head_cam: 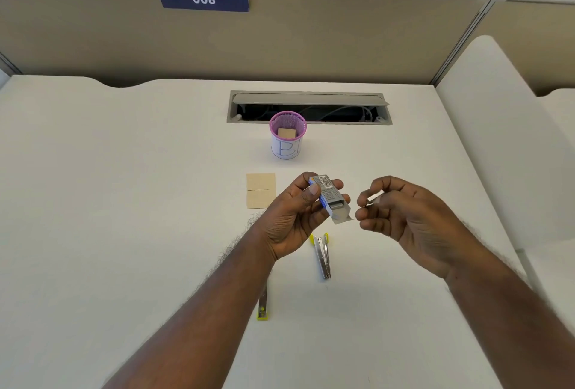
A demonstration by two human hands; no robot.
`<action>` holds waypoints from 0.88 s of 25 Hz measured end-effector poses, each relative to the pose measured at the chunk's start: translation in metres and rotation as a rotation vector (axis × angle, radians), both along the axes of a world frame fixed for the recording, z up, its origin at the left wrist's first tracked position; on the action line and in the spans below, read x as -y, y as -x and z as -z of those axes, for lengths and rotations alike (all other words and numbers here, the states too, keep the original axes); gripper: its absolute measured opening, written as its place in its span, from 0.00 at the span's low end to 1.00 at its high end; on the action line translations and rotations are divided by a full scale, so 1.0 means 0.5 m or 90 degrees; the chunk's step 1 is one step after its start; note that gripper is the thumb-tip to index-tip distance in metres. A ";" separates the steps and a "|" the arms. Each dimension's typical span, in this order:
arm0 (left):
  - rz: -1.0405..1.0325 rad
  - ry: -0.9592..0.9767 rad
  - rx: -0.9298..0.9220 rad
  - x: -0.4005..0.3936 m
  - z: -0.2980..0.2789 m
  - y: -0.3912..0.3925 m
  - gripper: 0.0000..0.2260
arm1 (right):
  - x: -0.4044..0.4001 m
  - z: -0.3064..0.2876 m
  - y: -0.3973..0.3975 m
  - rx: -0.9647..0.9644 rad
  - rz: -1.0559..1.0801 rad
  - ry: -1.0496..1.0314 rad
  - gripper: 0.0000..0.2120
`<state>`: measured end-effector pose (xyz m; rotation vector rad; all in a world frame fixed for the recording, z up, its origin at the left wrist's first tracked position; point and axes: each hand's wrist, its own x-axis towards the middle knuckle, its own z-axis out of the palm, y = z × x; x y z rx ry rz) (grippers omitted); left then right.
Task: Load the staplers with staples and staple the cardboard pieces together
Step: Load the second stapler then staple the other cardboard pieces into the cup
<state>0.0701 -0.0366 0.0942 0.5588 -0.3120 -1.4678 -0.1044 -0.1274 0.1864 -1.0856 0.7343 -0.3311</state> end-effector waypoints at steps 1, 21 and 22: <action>-0.005 -0.003 0.002 0.000 0.000 0.000 0.09 | 0.000 0.005 0.002 0.005 0.001 -0.021 0.21; -0.040 -0.008 0.018 0.012 0.002 0.001 0.17 | -0.040 0.052 0.004 -0.168 -0.010 0.949 0.04; -0.037 -0.008 0.020 0.012 0.002 0.001 0.17 | -0.040 0.053 0.004 -0.161 -0.004 0.977 0.04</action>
